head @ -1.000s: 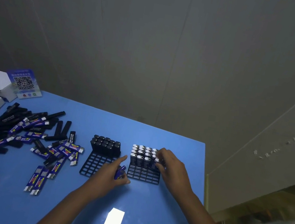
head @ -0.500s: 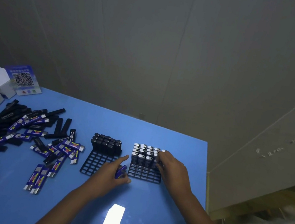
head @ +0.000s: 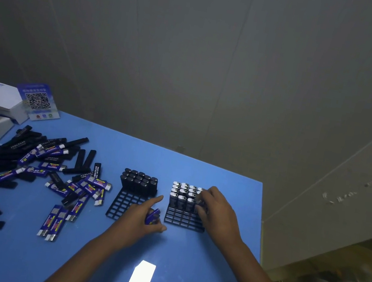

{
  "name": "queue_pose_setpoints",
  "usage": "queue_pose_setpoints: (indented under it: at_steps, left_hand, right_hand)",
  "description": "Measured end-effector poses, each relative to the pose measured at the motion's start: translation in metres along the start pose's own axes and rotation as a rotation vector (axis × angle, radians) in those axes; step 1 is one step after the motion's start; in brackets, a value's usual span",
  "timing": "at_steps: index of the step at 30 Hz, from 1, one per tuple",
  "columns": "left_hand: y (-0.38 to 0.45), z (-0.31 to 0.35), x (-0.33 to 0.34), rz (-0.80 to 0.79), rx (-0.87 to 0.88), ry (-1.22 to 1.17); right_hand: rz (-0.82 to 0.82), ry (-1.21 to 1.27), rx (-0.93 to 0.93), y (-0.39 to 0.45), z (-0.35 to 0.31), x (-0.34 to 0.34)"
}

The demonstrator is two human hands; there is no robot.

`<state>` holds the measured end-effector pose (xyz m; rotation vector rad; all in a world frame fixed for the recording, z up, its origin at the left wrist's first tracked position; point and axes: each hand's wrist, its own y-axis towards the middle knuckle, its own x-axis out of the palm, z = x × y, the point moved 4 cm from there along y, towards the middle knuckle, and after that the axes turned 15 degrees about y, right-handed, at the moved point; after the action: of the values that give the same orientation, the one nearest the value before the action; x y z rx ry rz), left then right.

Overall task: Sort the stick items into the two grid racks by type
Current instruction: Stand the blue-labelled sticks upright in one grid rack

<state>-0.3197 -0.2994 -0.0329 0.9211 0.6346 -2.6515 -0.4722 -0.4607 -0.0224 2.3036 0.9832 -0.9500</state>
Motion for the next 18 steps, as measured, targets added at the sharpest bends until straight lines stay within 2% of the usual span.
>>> queue_pose_setpoints:
  at_steps: [4,9,13,18]
  left_hand:
    - [-0.01,0.004,-0.006,0.006,0.004,-0.023]
    - [-0.023,0.003,-0.015,0.039,0.0,-0.032]
    - [-0.03,-0.004,-0.023,0.044,0.021,-0.045]
    - [-0.035,-0.017,-0.035,0.047,0.049,-0.043]
  right_hand:
    - [-0.094,0.373,0.087,-0.002,-0.019,0.005]
    - [-0.236,0.7,0.132,-0.01,-0.056,0.019]
    - [-0.277,0.692,0.064,-0.012,-0.079,0.032]
    - [-0.286,0.667,0.066,-0.012,-0.101,0.047]
